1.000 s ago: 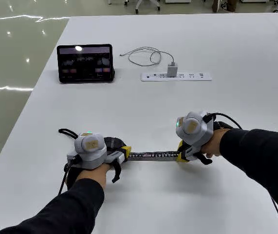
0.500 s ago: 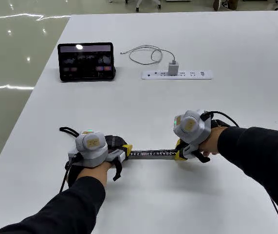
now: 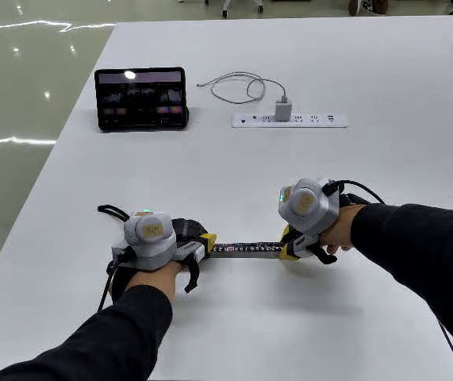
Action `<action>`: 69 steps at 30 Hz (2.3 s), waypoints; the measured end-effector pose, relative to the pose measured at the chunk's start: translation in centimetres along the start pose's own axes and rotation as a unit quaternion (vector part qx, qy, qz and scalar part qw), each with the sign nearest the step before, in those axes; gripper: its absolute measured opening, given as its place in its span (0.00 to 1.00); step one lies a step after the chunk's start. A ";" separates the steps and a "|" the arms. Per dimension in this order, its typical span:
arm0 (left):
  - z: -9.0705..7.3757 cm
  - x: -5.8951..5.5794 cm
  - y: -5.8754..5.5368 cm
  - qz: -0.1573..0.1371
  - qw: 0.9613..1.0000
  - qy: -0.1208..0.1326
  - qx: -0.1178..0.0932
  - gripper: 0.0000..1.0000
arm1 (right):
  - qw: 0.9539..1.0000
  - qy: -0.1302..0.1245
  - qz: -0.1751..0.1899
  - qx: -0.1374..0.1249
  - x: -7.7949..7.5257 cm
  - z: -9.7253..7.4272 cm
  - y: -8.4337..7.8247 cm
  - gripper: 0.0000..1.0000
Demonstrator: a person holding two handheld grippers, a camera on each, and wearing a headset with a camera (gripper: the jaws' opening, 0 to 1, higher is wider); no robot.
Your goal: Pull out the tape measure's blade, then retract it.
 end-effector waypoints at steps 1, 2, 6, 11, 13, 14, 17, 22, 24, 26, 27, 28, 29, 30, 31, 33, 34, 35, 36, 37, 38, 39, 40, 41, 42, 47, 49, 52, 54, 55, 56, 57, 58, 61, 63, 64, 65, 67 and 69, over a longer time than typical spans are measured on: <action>0.0 0.0 0.0 0.000 1.000 0.000 0.000 0.61 | 1.000 0.000 0.003 0.000 0.0 0.0 0.1 0.12; 0.0 0.0 0.0 0.000 1.000 0.000 -0.001 0.61 | 1.000 0.000 0.003 0.000 0.0 0.1 0.1 0.12; 0.0 0.0 0.0 0.000 1.000 0.000 0.000 0.61 | 1.000 -0.001 0.000 0.002 0.1 0.2 0.3 0.12; 0.0 0.0 0.0 -0.002 1.000 -0.003 0.002 0.60 | 1.000 -0.002 0.006 -0.002 0.1 0.3 0.5 0.12; 0.0 0.0 0.0 -0.003 1.000 -0.003 0.004 0.60 | 1.000 -0.002 0.009 -0.005 0.2 0.4 0.6 0.12; 0.0 0.0 -0.1 -0.004 1.000 -0.002 0.003 0.60 | 1.000 -0.002 0.009 -0.006 0.2 0.4 0.6 0.12; 0.0 0.1 0.0 -0.005 1.000 -0.005 0.005 0.60 | 1.000 -0.002 0.008 -0.010 0.2 0.5 0.7 0.12; -0.1 0.2 0.0 -0.007 1.000 -0.012 0.009 0.60 | 1.000 0.000 0.009 -0.016 0.3 0.6 1.0 0.12; 0.0 0.2 0.0 -0.006 1.000 -0.012 0.009 0.60 | 1.000 0.000 0.009 -0.016 0.3 0.7 1.1 0.12; 0.0 0.2 0.0 -0.005 1.000 -0.013 0.010 0.60 | 1.000 0.000 0.010 -0.019 0.3 0.7 1.2 0.12; 0.0 0.2 0.0 -0.007 1.000 -0.015 0.010 0.60 | 1.000 0.000 0.016 -0.024 0.4 0.8 1.3 0.12; -0.1 0.2 -0.1 -0.007 1.000 -0.016 0.009 0.60 | 0.999 -0.001 0.016 -0.029 0.4 0.8 1.3 0.12; -0.1 0.3 -0.1 -0.008 1.000 -0.018 0.008 0.60 | 0.999 -0.001 0.017 -0.031 0.4 0.8 1.2 0.12; -0.1 0.2 -0.1 -0.009 1.000 -0.022 0.009 0.60 | 0.999 -0.002 0.022 -0.035 0.3 0.8 1.3 0.12; 0.0 0.3 -0.1 -0.009 1.000 -0.021 0.009 0.60 | 0.999 0.000 0.022 -0.036 0.4 0.8 1.3 0.12; 0.0 0.2 -0.1 -0.009 1.000 -0.022 0.011 0.60 | 0.999 0.000 0.019 -0.038 0.4 0.9 1.4 0.12; 0.0 0.2 -0.1 -0.008 1.000 -0.023 0.011 0.60 | 0.999 0.001 0.019 -0.038 0.4 0.9 1.4 0.12; 0.0 0.3 -0.1 -0.008 1.000 -0.023 0.011 0.60 | 0.999 0.001 0.020 -0.038 0.5 0.9 1.5 0.12; 0.0 0.3 -0.1 -0.009 1.000 -0.023 0.011 0.60 | 0.999 0.001 0.018 -0.038 0.5 0.9 1.6 0.12; 0.0 0.3 -0.1 -0.009 1.000 -0.025 0.011 0.59 | 0.999 0.002 0.017 -0.040 0.5 0.9 1.6 0.12; 0.0 0.3 -0.1 -0.010 1.000 -0.026 0.011 0.59 | 0.999 0.003 0.018 -0.041 0.5 0.9 1.7 0.12; 0.0 0.3 -0.1 -0.011 1.000 -0.027 0.011 0.60 | 0.999 0.003 0.019 -0.042 0.5 0.9 1.7 0.12; 0.0 0.4 -0.1 -0.012 0.999 -0.028 0.011 0.60 | 0.999 0.004 0.018 -0.044 0.5 1.0 1.7 0.12; 0.0 0.4 -0.1 -0.011 0.999 -0.029 0.012 0.60 | 0.999 0.004 0.017 -0.046 0.5 1.0 1.7 0.12; 0.0 0.3 -0.1 -0.010 0.999 -0.029 0.012 0.60 | 0.999 0.005 0.018 -0.047 0.5 1.0 1.8 0.12; 0.0 0.3 0.0 -0.009 1.000 -0.028 0.011 0.60 | 0.999 0.005 0.015 -0.048 0.5 1.1 1.9 0.12; 0.0 0.4 0.0 -0.011 0.999 -0.029 0.011 0.60 | 0.999 0.005 0.015 -0.049 0.5 1.1 1.9 0.12; 0.0 0.4 0.0 -0.011 0.999 -0.030 0.011 0.60 | 0.999 0.003 0.015 -0.052 0.6 1.2 2.2 0.12; -0.1 0.4 0.0 -0.010 0.999 -0.030 0.011 0.60 | 0.999 0.002 0.014 -0.053 0.7 1.3 2.3 0.12; -0.1 0.4 0.1 -0.010 0.999 -0.030 0.011 0.60 | 0.998 0.002 0.014 -0.053 0.7 1.3 2.3 0.12; -0.1 0.4 0.1 -0.010 0.999 -0.031 0.011 0.60 | 0.998 0.002 0.014 -0.054 0.7 1.3 2.4 0.12; -0.1 0.4 0.1 -0.009 0.999 -0.031 0.012 0.60 | 0.998 0.002 0.015 -0.054 0.6 1.3 2.4 0.12; -0.1 0.4 0.1 -0.009 0.999 -0.031 0.012 0.60 | 0.998 0.001 0.015 -0.054 0.7 1.4 2.5 0.12; -0.1 0.3 0.1 -0.007 0.999 -0.032 0.013 0.60 | 0.998 -0.003 0.032 -0.057 0.7 1.4 2.6 0.12; -0.1 0.4 0.1 -0.007 0.999 -0.033 0.015 0.60 | 0.998 -0.004 0.030 -0.061 0.8 1.5 2.7 0.12; -0.1 0.4 0.1 -0.007 0.999 -0.034 0.015 0.60 | 0.998 -0.004 0.029 -0.063 0.8 1.5 2.7 0.12; -0.1 0.4 0.1 -0.008 0.999 -0.035 0.014 0.60 | 0.998 -0.004 0.028 -0.064 0.8 1.6 2.8 0.12; -0.1 0.3 0.1 -0.008 0.999 -0.034 0.014 0.60 | 0.998 -0.004 0.024 -0.064 0.9 1.7 3.0 0.12; -0.1 0.3 0.1 -0.008 0.999 -0.034 0.014 0.60 | 0.998 -0.004 0.022 -0.063 0.9 1.8 3.2 0.12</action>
Point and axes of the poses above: the centre of the closed fingertips' face, and the gripper's own axes: z roughly forward along the fingers, x roughly to its left, y roughly out of its top, the point moved 4 cm from there along -z, roughly backward along the fingers, and after that the axes turned 7 degrees about -y, right-handed, at the moved point
